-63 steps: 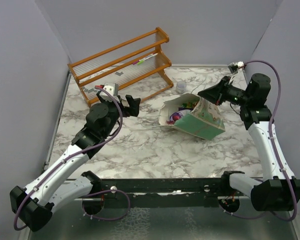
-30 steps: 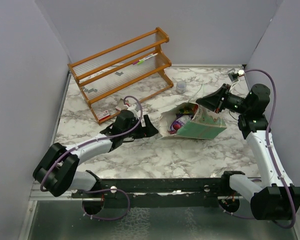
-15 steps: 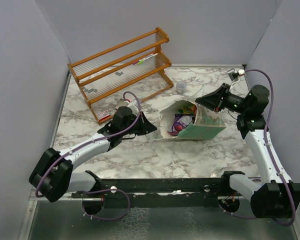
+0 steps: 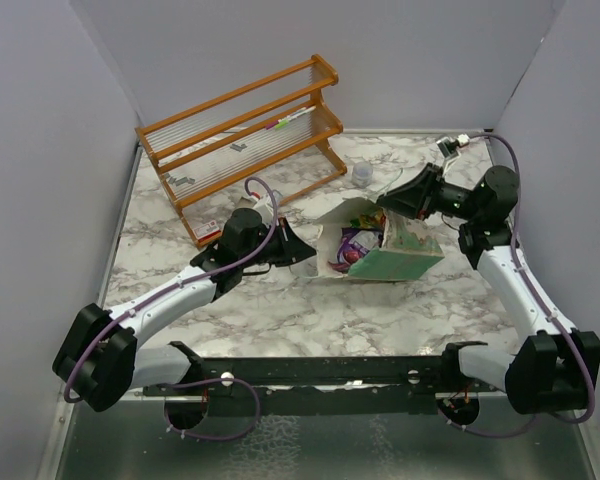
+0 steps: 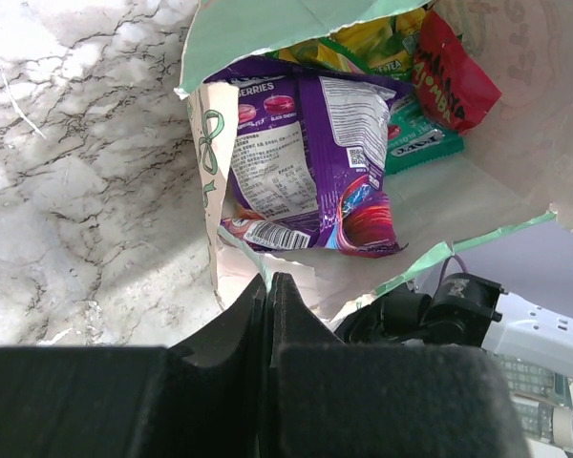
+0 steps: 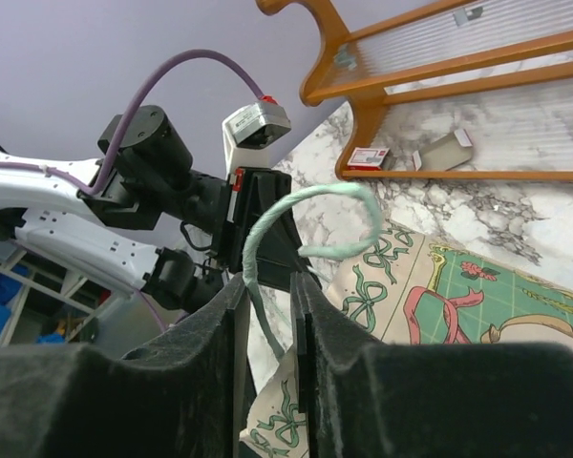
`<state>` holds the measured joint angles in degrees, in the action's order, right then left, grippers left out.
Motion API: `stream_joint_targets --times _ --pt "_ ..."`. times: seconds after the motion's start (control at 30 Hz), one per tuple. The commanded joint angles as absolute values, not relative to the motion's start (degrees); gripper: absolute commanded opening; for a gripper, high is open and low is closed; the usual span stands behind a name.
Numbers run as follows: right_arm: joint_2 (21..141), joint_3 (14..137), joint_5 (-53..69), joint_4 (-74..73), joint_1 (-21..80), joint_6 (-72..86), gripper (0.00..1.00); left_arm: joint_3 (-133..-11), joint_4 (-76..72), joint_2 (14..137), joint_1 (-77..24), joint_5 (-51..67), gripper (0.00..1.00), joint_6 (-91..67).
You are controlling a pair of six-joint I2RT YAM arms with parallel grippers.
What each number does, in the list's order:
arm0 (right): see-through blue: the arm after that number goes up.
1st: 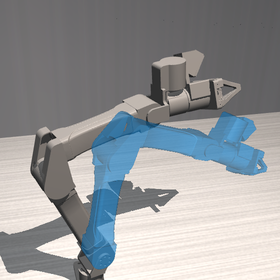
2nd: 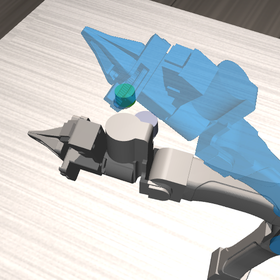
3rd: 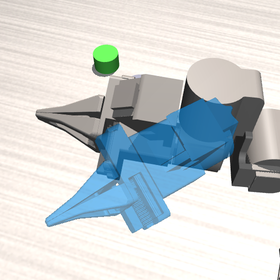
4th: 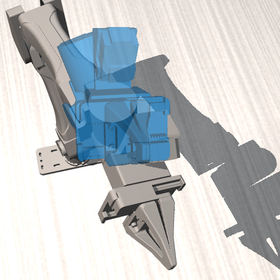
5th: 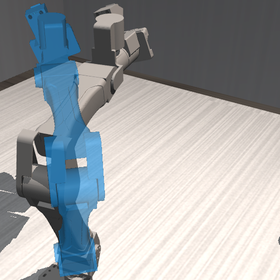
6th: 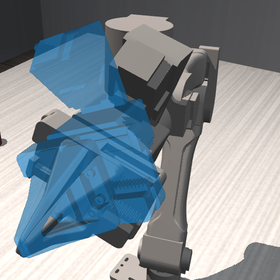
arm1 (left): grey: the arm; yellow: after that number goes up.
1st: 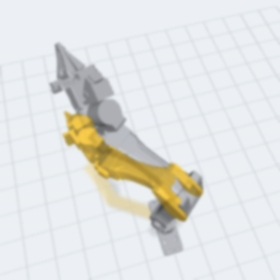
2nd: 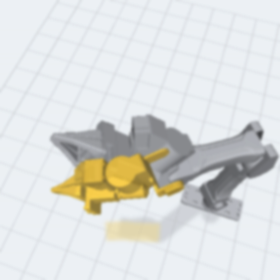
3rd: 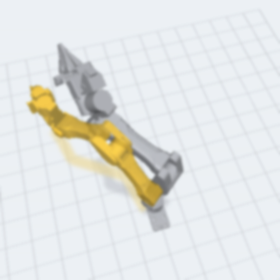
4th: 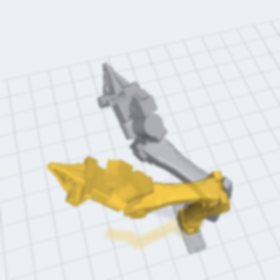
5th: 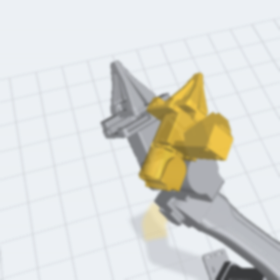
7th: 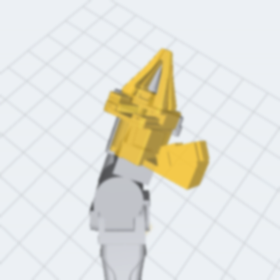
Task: Take the snacks out of the paper bag
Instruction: Adjust the paper bag at the center of the board.
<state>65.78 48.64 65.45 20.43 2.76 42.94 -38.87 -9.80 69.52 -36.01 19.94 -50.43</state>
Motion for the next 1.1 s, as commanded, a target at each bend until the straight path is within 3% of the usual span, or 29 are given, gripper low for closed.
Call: stream_joint_targets --times 0.0,0.2,0.4,0.57,0.67,0.73,0.83,1.07 --pt "67.9 49.3 66.8 28.0 4.6 46.4 0.27 -41.1 -11.5 68.6 -35.9 21.9 0.0 -50.5" --pt "70.0 51.8 65.3 29.9 6.1 46.9 0.37 -41.1 -11.2 68.5 -35.9 21.8 0.0 -50.0" --pt "71.8 54.3 64.2 34.2 6.3 50.3 0.38 -41.0 -10.7 67.8 -35.9 21.3 0.0 -49.8" --pt "70.7 54.8 62.2 36.3 6.3 53.1 0.37 -41.2 -10.3 67.2 -35.9 21.1 0.0 -49.7" --pt "69.9 54.1 60.2 38.3 6.3 55.8 0.28 -41.3 -10.0 66.9 -35.9 21.2 0.0 -49.7" --pt "69.8 53.6 60.0 40.9 6.3 57.9 0.28 -41.3 -9.9 66.7 -35.9 21.1 0.0 -49.6" --pt "70.5 53.2 60.6 44.6 6.3 60.7 0.42 -41.5 -10.1 66.5 -35.9 21.2 0.0 -49.6" --pt "71.5 52.0 63.9 42.5 6.6 58.3 0.43 -42.6 -10.2 65.9 -35.9 21.3 0.0 -49.9"
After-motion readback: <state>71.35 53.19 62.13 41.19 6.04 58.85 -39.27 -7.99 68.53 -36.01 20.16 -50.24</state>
